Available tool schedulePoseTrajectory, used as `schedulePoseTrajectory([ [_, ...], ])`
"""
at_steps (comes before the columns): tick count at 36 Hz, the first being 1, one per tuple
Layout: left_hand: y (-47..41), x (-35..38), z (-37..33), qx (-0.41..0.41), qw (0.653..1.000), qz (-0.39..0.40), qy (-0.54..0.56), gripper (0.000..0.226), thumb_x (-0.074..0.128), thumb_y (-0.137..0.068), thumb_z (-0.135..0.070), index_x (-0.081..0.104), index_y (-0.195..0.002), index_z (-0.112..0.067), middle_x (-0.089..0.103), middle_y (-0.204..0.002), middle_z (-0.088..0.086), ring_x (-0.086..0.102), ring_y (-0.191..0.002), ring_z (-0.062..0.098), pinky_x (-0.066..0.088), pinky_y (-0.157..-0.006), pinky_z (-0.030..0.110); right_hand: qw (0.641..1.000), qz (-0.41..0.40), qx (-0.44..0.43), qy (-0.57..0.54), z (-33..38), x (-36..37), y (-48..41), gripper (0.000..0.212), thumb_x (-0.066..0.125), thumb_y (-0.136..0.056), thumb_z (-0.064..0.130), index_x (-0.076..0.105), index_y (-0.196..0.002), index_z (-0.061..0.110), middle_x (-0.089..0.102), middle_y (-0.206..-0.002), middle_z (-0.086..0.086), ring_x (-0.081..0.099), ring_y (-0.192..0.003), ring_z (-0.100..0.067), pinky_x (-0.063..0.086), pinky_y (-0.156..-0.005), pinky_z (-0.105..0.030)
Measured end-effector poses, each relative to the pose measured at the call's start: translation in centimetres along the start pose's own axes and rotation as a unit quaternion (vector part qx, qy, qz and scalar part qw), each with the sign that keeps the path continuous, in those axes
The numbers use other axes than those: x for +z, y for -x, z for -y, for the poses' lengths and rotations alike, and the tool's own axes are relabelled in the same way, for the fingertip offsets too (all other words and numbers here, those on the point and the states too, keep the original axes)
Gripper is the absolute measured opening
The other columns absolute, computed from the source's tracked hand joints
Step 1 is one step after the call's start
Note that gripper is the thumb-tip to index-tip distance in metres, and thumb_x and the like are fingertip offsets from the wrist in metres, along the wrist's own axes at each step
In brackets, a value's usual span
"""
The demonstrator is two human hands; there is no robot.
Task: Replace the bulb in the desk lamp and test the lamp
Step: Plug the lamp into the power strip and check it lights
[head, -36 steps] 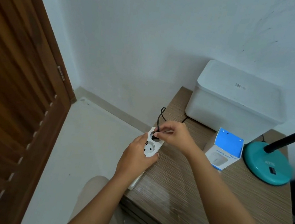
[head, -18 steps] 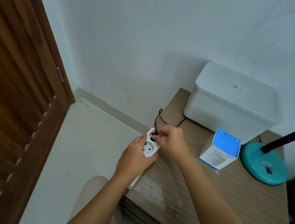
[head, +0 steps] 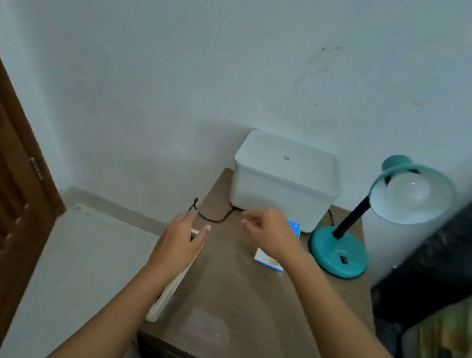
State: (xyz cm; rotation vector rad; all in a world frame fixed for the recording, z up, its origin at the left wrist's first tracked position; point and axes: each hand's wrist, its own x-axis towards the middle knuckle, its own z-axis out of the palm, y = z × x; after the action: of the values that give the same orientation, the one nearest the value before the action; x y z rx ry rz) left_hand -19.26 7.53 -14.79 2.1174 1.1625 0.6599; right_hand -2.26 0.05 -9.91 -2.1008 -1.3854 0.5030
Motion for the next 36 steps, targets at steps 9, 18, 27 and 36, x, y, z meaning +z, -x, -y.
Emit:
schedulePoseTrajectory([
  [9,-2.7,7.5,-13.4,0.122,0.990,0.054,0.038,0.044,0.051,-0.094,-0.026,0.048,-0.129,0.001,0.051,-0.135,0.016,0.045,-0.127,0.027,0.030,-0.101,0.026,0.988,-0.080,0.121,0.050,-10.1,-8.1,4.6,0.037,0.049,-0.093,0.021,0.056,-0.127,0.008,0.058,-0.133,-0.012,0.052,-0.123,-0.026,0.038,-0.099,-0.029],
  [18,-2.9,20.8,-15.2,0.112,0.980,0.159,0.052,0.036,0.047,-0.095,-0.030,0.050,-0.123,-0.009,0.053,-0.126,0.008,0.049,-0.118,0.025,0.039,-0.098,0.031,0.976,-0.089,0.198,-0.011,-20.3,-7.5,4.8,0.039,0.046,-0.096,0.018,0.048,-0.128,-0.004,0.051,-0.136,-0.021,0.048,-0.124,-0.031,0.035,-0.102,-0.030],
  [27,-3.7,27.2,-12.3,0.017,0.990,0.138,0.008,0.073,0.038,-0.095,-0.046,0.010,-0.148,-0.004,0.012,-0.158,0.013,0.011,-0.146,0.023,0.007,-0.117,0.029,0.957,-0.174,0.216,-0.078,-23.7,-4.7,2.2,0.063,0.046,-0.095,0.029,0.018,-0.146,0.003,0.016,-0.157,-0.015,0.017,-0.145,-0.024,0.009,-0.116,-0.025],
  [36,-3.7,28.1,-10.8,0.075,0.989,0.111,-0.068,0.082,0.020,-0.089,-0.063,0.002,-0.149,-0.010,0.005,-0.159,0.005,0.005,-0.147,0.016,0.005,-0.115,0.025,0.959,-0.180,0.207,-0.072,-25.1,-3.0,2.1,0.064,0.040,-0.097,0.032,0.011,-0.149,0.009,0.005,-0.160,-0.007,0.006,-0.147,-0.018,0.002,-0.117,-0.025],
])
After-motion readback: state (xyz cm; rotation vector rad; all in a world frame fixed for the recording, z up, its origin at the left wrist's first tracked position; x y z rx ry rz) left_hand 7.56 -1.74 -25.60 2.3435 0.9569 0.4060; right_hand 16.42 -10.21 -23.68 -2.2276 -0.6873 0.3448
